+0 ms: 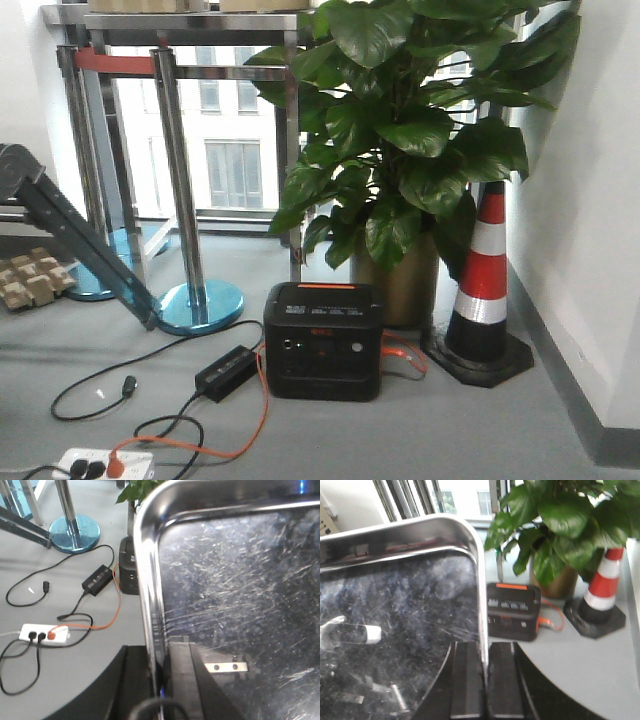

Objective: Stack silver trays without gaps
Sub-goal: 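Drive toward the plant and cone while holding the tray, then turn and drive to the second rack of blue bins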

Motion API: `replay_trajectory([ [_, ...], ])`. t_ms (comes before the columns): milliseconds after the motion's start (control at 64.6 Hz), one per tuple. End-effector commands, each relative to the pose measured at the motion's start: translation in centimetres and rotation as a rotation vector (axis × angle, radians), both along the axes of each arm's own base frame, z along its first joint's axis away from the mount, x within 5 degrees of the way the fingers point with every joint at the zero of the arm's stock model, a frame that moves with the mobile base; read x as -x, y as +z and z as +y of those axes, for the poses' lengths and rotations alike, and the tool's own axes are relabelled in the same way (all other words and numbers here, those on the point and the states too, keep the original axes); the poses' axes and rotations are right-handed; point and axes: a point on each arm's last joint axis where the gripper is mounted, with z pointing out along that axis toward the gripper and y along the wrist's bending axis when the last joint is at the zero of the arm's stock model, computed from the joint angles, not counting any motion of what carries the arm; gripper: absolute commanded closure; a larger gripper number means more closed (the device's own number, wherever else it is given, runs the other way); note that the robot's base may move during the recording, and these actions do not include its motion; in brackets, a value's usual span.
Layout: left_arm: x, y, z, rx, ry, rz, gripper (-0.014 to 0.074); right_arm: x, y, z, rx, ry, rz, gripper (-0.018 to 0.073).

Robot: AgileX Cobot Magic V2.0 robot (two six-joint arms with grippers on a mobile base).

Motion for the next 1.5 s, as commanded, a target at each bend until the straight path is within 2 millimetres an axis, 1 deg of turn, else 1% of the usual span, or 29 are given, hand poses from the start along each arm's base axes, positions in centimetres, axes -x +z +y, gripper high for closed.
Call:
replay_trajectory([
  [0,0.20,0.80,-1.17,0.032,-0.080,-0.074,0.0613,0.06,1.40,1.34,-0.118,0.080,-0.114,0.0627],
  [201,0.09,0.92,-1.00,0.006,-0.073,-0.094,0.0613,0.06,1.40,1.34,-0.118,0.080,-0.114,0.0627],
  [1486,0.09,0.92,-1.00,0.006,-0.073,-0.094,0.0613,0.06,1.40,1.34,-0.118,0.080,-0.114,0.0627],
])
